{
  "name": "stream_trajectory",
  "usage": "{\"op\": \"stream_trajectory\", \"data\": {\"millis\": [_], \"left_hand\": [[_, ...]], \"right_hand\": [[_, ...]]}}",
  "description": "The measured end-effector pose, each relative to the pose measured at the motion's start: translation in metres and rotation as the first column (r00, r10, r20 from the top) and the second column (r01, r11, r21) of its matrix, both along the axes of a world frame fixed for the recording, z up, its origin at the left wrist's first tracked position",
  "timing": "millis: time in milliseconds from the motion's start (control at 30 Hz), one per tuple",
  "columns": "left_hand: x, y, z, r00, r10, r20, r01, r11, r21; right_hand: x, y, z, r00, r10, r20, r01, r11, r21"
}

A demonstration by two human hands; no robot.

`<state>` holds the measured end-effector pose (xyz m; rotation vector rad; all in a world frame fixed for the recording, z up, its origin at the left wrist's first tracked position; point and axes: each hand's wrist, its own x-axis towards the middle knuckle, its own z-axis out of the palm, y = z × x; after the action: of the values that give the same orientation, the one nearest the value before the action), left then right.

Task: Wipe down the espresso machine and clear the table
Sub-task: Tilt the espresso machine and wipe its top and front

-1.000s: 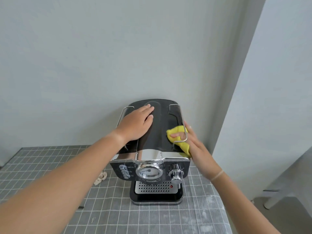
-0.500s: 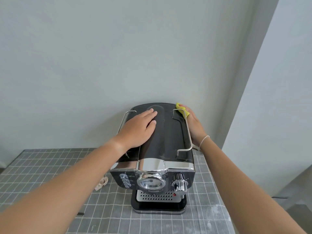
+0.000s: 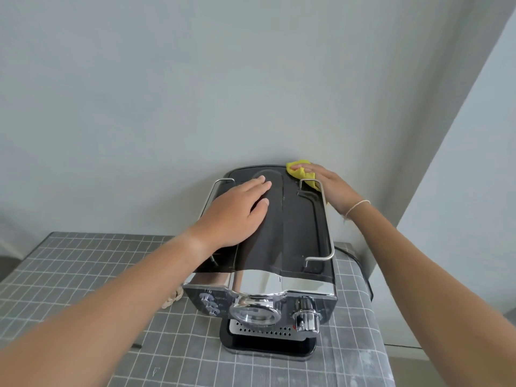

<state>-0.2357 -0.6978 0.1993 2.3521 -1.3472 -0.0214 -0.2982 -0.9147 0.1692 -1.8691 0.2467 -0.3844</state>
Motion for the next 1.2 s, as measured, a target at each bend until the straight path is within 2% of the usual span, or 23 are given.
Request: {"op": "stream_trajectory", "data": {"millis": [133,267,367,500,700,933,1000,1100,1200], "left_hand": [[-0.001,0.002,0.000,1.000,-0.012,-0.009,0.012,1.000,0.002],[0.000,0.001,0.000,1.000,-0.008,-0.007,0.008,1.000,0.007],[-0.001,0.000,0.001,1.000,-0.007,-0.003,0.007,1.000,0.008],[-0.001,0.001,0.002,1.000,0.001,0.000,-0.001,1.000,0.011],[-0.002,0.001,0.003,1.000,0.004,0.004,-0.004,1.000,0.007],[-0.003,0.002,0.004,1.000,0.000,-0.010,0.000,1.000,0.002],[-0.003,0.003,0.004,1.000,-0.006,-0.014,0.006,1.000,0.004],[-0.003,0.002,0.004,1.000,-0.004,-0.015,0.004,1.000,-0.003],[-0.003,0.001,0.004,1.000,-0.001,-0.002,0.001,1.000,-0.009]], "right_hand": [[-0.023,-0.001,-0.003,1.000,0.025,0.009,-0.024,0.999,-0.034],[-0.042,-0.010,-0.001,0.997,0.081,0.002,-0.081,0.997,0.000],[-0.029,-0.003,0.004,0.998,0.055,-0.019,-0.056,0.997,-0.061],[-0.013,0.002,0.011,0.997,0.068,-0.042,-0.071,0.995,-0.068],[-0.040,-0.007,-0.006,0.998,0.056,0.033,-0.057,0.998,0.028],[-0.013,0.000,0.014,0.993,0.102,-0.065,-0.109,0.987,-0.118],[-0.022,-0.008,0.010,0.991,0.106,-0.078,-0.112,0.990,-0.085],[-0.033,-0.013,0.004,0.997,0.069,-0.041,-0.067,0.996,0.053],[-0.022,-0.006,0.008,0.998,0.057,-0.041,-0.057,0.998,-0.002]]}}
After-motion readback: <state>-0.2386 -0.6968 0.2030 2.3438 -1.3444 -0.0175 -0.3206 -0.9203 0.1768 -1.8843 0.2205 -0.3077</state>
